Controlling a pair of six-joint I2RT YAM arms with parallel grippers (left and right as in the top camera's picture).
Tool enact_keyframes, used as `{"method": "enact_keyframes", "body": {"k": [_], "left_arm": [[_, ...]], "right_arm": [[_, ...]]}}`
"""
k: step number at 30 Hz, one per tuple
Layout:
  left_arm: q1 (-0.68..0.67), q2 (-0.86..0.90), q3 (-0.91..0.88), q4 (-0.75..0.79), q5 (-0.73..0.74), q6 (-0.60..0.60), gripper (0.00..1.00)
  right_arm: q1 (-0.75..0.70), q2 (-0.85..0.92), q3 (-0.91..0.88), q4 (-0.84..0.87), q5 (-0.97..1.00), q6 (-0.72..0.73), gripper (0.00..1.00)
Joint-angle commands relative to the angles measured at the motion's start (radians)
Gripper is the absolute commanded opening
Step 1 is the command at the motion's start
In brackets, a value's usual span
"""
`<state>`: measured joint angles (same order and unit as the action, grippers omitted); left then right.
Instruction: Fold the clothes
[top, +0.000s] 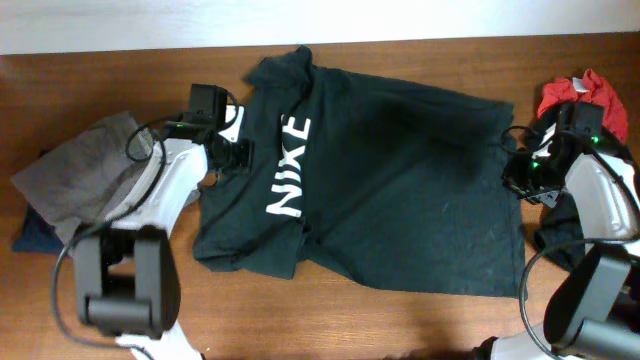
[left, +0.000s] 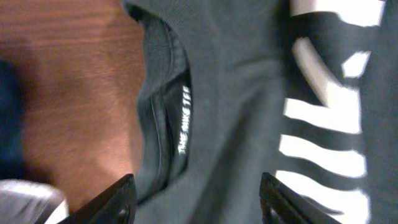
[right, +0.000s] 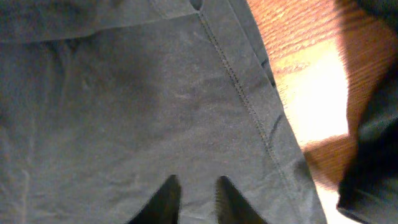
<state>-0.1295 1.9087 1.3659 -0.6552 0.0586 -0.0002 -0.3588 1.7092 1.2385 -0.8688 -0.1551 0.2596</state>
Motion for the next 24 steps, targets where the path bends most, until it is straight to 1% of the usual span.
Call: {"method": "enact_keyframes", "body": {"k": [1,3,4,6,8,10,11,13,20,22,24], "left_arm": [[0.010,0.071,0.004,0.050,0.023,0.008,0.60],[0.010,0.108,0.004,0.089,0.024,0.008,0.48],[0.010,0.121,0.004,0.101,0.023,0.008,0.40],[0.010,0.142,0.004,0.120,0.022,0.008,0.22],[0.010,0.161,0.004,0.139,-0.003,0.007,0.09],[0.010,0.171,0.004,0.143,-0.058,-0.020,0.03],[0.011,0.180,0.004,0.143,-0.095,-0.040,0.00],[0.013,0.192,0.004,0.139,-0.143,-0.062,0.01],[0.033,0.226,0.004,0.120,-0.165,-0.064,0.01],[0.040,0.226,0.004,0.120,-0.179,-0.074,0.01],[0.054,0.226,0.004,0.111,-0.204,-0.106,0.00]], "right_arm": [[-0.003,0.033,-0.005,0.011,-0.002,-0.020,0.15],[-0.003,0.048,-0.005,0.021,-0.003,-0.019,0.07],[-0.003,0.056,-0.005,0.028,-0.009,-0.020,0.04],[-0.002,0.069,-0.005,0.045,-0.029,-0.047,0.04],[-0.002,0.085,-0.005,0.061,-0.065,-0.072,0.04],[-0.002,0.099,-0.005,0.071,-0.072,-0.072,0.04],[-0.002,0.110,-0.005,0.076,-0.073,-0.072,0.04],[-0.002,0.129,-0.005,0.086,-0.074,-0.072,0.04],[-0.002,0.222,-0.005,0.134,-0.129,-0.098,0.04],[-0.002,0.243,-0.005,0.141,-0.108,-0.098,0.04],[-0.004,0.255,-0.005,0.142,-0.045,-0.098,0.04]]}}
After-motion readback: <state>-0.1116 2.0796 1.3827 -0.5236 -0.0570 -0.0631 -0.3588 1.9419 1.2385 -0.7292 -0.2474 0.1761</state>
